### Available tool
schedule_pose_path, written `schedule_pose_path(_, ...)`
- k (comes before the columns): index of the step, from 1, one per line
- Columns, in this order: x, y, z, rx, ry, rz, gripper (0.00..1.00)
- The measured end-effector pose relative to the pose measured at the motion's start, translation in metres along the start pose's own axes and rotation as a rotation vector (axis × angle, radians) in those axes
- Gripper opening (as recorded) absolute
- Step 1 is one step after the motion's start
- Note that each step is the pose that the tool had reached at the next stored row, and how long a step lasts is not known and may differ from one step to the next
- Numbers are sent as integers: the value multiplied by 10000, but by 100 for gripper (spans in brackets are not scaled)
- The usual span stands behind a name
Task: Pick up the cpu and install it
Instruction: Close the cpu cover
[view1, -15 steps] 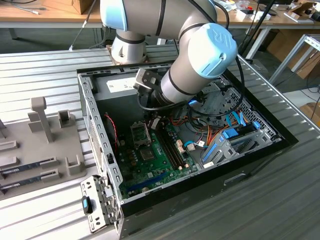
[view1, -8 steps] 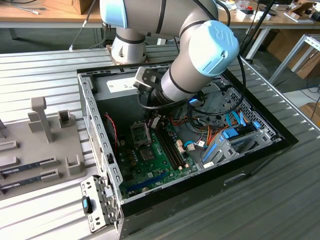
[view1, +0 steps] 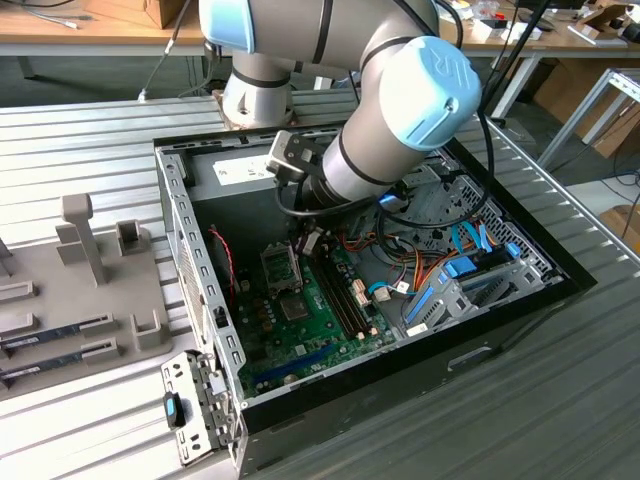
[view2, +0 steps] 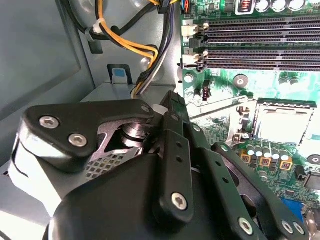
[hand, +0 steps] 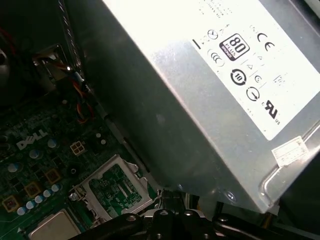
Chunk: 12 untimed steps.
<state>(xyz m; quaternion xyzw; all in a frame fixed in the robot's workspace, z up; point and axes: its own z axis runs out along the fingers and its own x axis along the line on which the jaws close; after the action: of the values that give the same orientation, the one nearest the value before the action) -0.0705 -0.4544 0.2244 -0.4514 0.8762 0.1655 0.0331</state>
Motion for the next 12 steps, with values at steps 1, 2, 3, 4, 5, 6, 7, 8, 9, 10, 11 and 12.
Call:
schedule_pose_path(1, 4, -1, -2, -6, 3, -22, 11)
schedule_pose_path(2, 9, -2, -4, -14, 5, -56, 11)
schedule_pose_path(3, 13, -3, -12, -30, 7, -99, 11)
schedule_pose_path(4, 13, -3, -17, -38, -2, -107, 11)
schedule_pose_path(5, 13, -2, -24, -46, -8, -116, 11)
schedule_pose_path(6, 12, 0, -34, -57, -18, -128, 11)
schedule_pose_path(7, 11, 2, -42, -65, -24, -138, 11)
schedule_pose_path(8, 10, 5, -57, -83, -36, -161, 11)
schedule_pose_path(9, 11, 4, -63, -97, -50, -175, 11)
schedule_pose_path(10, 12, 3, -66, -106, -59, -181, 11)
schedule_pose_path(11, 14, 2, -68, -109, -64, -183, 11)
schedule_pose_path(12, 16, 1, -68, -112, -67, -182, 11)
